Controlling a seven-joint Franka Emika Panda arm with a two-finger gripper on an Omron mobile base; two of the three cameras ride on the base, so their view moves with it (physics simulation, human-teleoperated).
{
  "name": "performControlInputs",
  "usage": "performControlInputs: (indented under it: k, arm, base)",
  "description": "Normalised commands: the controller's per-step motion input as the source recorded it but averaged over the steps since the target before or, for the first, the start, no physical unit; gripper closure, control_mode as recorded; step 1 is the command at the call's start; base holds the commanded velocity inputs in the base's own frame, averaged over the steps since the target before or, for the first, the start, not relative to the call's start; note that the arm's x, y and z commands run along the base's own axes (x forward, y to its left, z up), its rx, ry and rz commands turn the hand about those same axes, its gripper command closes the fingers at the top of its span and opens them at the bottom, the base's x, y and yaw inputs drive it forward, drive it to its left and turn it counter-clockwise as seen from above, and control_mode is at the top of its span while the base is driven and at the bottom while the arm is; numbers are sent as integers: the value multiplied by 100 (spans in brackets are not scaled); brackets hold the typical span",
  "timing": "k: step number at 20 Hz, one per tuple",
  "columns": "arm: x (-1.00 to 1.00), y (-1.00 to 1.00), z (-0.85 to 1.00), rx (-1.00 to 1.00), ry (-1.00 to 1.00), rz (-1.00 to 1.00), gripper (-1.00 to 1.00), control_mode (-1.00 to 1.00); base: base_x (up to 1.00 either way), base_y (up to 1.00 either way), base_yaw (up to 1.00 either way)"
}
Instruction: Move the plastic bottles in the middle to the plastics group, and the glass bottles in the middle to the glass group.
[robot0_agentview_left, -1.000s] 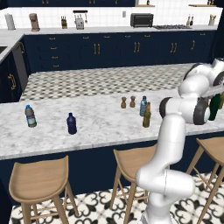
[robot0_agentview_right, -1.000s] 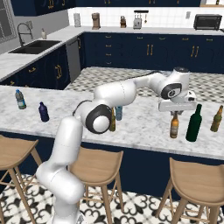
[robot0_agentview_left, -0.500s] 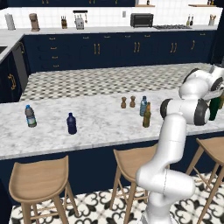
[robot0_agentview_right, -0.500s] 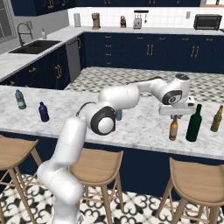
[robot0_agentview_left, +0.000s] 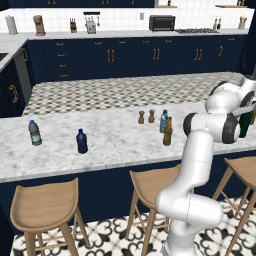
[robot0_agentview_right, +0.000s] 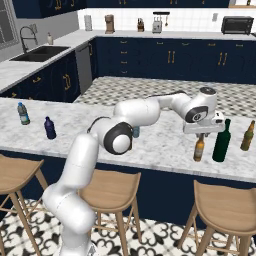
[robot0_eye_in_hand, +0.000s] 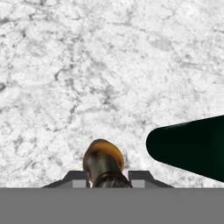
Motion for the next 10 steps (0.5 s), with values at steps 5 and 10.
performControlInputs:
  k: [5,10]
  arm:
    - [5,0,-19,-7,-9,0,100,-100]
    - [-5,8,-43,-4,0,0,-100,-100]
  base:
    - [0,0,0]
    - [0,0,0]
